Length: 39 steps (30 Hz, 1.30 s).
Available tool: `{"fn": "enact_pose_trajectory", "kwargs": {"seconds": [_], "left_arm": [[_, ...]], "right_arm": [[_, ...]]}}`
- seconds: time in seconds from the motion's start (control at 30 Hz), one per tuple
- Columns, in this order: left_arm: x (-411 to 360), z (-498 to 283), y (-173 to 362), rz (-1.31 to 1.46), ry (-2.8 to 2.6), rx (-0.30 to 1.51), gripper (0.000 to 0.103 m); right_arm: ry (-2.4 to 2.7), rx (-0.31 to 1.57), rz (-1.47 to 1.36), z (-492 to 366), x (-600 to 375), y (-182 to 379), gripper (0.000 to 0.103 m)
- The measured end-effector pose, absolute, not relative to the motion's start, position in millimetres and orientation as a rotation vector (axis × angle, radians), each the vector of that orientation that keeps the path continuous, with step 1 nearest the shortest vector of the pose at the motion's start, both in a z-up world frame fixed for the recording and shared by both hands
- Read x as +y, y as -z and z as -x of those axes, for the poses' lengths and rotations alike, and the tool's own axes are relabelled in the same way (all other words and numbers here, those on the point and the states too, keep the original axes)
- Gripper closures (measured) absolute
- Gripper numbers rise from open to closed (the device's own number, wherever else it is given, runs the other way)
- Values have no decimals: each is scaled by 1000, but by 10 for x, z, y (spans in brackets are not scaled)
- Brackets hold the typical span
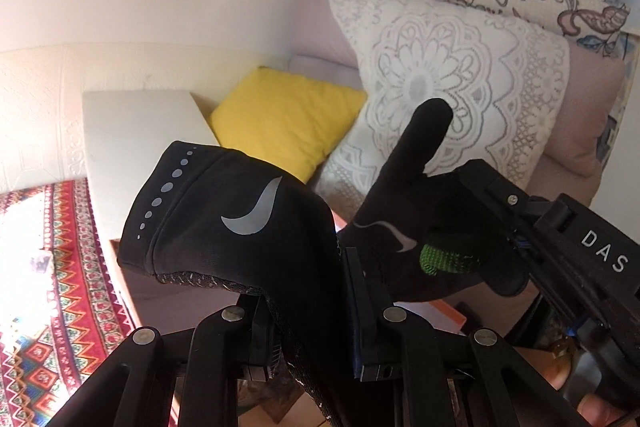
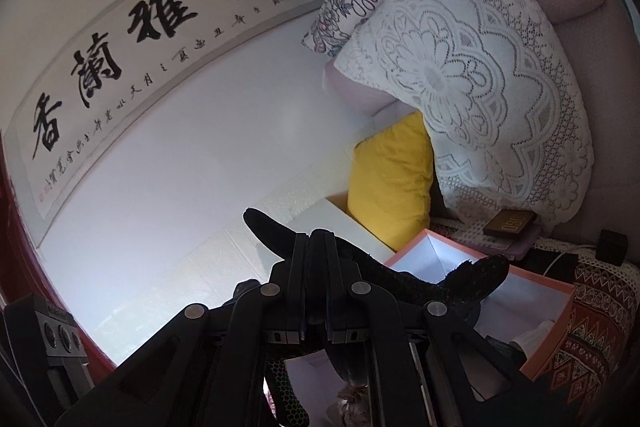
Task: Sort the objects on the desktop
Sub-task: 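Carry both gloves over the pink box and open both tools, then move both open tools back over the bed toward the remaining items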
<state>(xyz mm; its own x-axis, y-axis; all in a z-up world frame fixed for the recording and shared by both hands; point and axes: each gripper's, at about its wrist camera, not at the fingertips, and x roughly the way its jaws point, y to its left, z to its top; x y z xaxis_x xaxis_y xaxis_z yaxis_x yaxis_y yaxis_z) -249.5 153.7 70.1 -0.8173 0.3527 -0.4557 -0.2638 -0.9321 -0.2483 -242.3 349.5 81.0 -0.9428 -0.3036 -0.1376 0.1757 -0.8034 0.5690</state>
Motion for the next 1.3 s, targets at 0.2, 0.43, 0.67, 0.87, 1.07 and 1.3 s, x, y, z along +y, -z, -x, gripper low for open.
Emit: {"fn": "enact_pose_trajectory", "kwargs": {"seconds": [0.2,0.43,0.67,0.87,1.07,1.3], "left_arm": [[1628,2705,-545,802,-2719,-236,1],[1455,2573,-569,767,-2799,-251,1],[1193,2387,-651,753,-2854,-267,1],[968,2227,-722,741,-2901,-281,1],[476,1946,-774,727,-2983,-317,1],[-335,1538,-831,708,-3095,-359,1]], "right_arm": [[2777,-901,-435,2643,3577,-629,5],[2743,-938,-372,2564,3567,-631,5],[2732,-887,-354,2450,3357,-732,5],[2716,-834,-345,2353,3102,-832,5],[2695,-738,-357,2270,2711,-923,5],[2651,-539,-405,2182,1902,-970,5]]}}
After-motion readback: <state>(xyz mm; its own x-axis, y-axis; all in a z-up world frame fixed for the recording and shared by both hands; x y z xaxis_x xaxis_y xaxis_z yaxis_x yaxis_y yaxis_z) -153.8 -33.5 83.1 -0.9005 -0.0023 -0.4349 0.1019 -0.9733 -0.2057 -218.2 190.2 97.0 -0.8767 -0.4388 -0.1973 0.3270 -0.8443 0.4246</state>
